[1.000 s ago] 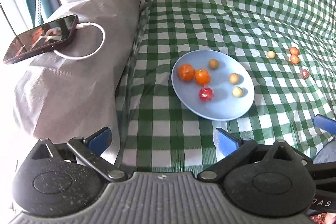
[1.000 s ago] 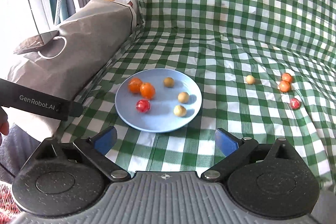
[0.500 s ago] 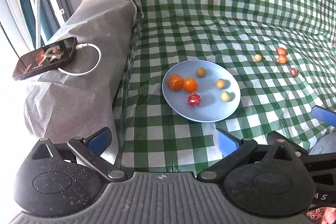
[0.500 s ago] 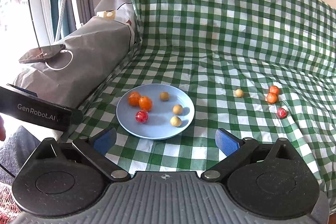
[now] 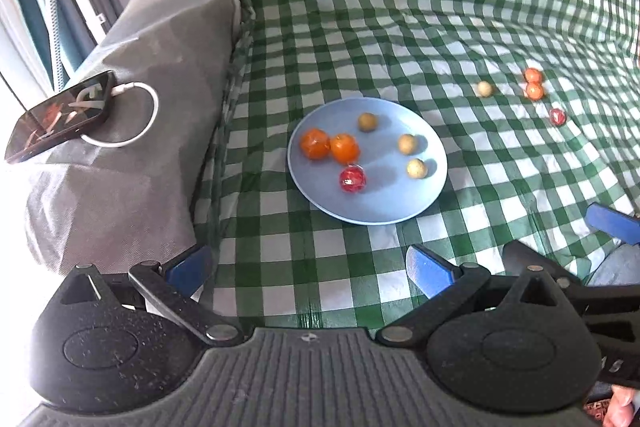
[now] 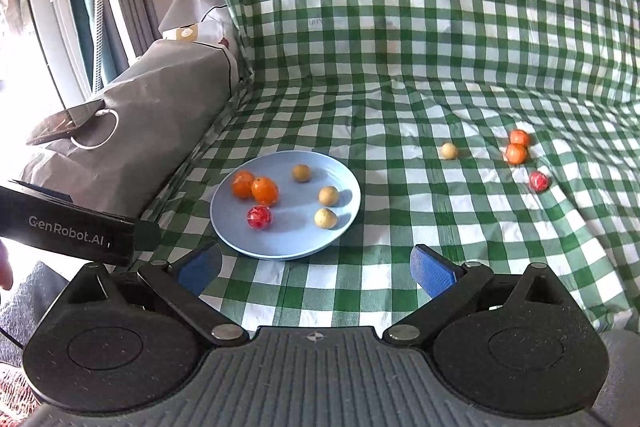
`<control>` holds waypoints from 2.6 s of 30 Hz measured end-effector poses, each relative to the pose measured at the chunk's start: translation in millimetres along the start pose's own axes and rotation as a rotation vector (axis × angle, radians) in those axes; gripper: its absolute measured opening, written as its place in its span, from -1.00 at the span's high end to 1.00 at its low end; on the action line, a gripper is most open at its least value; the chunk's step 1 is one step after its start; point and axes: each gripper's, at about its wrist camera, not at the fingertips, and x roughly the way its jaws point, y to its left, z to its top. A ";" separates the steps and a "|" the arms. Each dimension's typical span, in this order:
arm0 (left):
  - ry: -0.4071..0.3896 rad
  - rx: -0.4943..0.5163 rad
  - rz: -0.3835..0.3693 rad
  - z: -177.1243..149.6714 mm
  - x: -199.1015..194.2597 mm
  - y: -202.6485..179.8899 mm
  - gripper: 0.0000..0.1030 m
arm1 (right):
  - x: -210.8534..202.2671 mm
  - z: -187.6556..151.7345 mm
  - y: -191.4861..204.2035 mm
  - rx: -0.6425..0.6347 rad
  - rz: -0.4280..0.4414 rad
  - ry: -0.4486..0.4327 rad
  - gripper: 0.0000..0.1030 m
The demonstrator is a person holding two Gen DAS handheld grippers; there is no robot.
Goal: Organize fruits
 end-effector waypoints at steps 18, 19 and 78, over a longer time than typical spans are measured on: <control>0.037 0.179 -0.157 103.8 103.7 -127.5 -1.00 | 56.0 19.2 -149.8 0.171 -0.297 -0.036 -0.94; 0.044 0.192 -0.160 115.3 116.4 -140.7 -1.00 | 64.5 22.4 -162.3 0.168 -0.317 -0.038 -0.94; -0.044 -0.002 -0.155 18.6 -19.1 5.2 0.41 | 15.7 35.4 -32.7 -0.033 0.043 0.031 0.26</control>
